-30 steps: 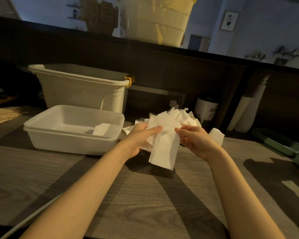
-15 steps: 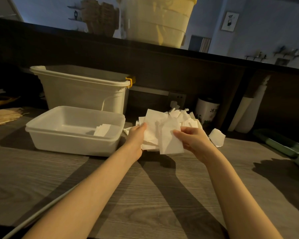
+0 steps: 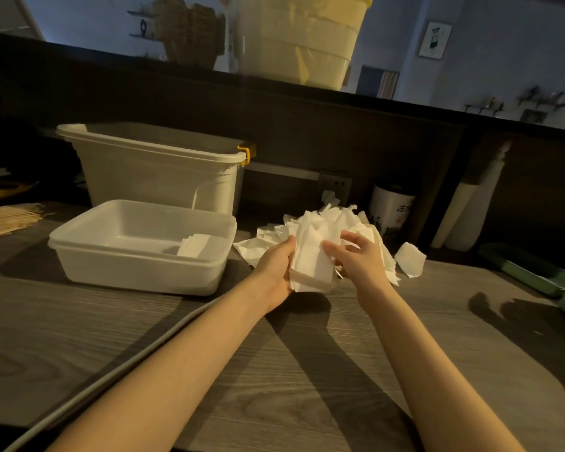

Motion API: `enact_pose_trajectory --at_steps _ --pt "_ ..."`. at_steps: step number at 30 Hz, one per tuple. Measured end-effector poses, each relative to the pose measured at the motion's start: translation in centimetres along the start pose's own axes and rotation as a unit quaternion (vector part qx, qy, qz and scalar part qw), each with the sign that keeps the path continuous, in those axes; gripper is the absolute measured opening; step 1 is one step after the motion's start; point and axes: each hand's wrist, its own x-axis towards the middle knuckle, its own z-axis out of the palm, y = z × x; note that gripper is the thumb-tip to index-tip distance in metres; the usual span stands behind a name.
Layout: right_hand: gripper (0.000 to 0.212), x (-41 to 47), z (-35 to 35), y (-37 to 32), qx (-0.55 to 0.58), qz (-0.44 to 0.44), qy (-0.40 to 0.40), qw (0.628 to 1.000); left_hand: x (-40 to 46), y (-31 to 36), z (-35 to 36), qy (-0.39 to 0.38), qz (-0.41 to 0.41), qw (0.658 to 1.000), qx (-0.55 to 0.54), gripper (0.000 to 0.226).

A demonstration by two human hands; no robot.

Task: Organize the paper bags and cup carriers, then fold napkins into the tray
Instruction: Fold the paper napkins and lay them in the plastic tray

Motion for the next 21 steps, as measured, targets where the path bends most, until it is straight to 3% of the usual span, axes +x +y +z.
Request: enact_pose_trajectory --at_steps 5,9,11,16,18,21 --pt "0.059 -0.1 0.1 0.1 -0.012 0.024 -0.027 0.999 0.1 -0.1 -0.3 0.017 0.028 0.999 0.040 0.023" --pt "0.023 0.0 -0.4 0.0 0.076 0.072 -0.057 0.993 0.2 -0.1 -0.2 0.019 0.022 0.999 0.046 0.023" --pt "0.013 0.2 -0.5 0.1 0.065 0.065 -0.033 0.995 0.2 -0.1 -0.2 0.012 0.016 0.999 0.035 0.020" --pt "0.014 0.2 -0.8 -0.4 0.108 0.024 0.028 0.993 0.2 0.1 -0.3 0.029 0.011 0.999 0.009 0.019" --pt "0.022 0.1 -1.0 -0.7 0.109 -0.002 0.012 0.994 0.3 0.2 -0.5 0.042 0.011 0.999 -0.003 0.018" --pt "0.009 -0.3 -0.8 -0.8 0.060 -0.030 -0.035 0.997 0.4 0.3 -0.8 0.039 0.001 0.999 -0.006 0.016"
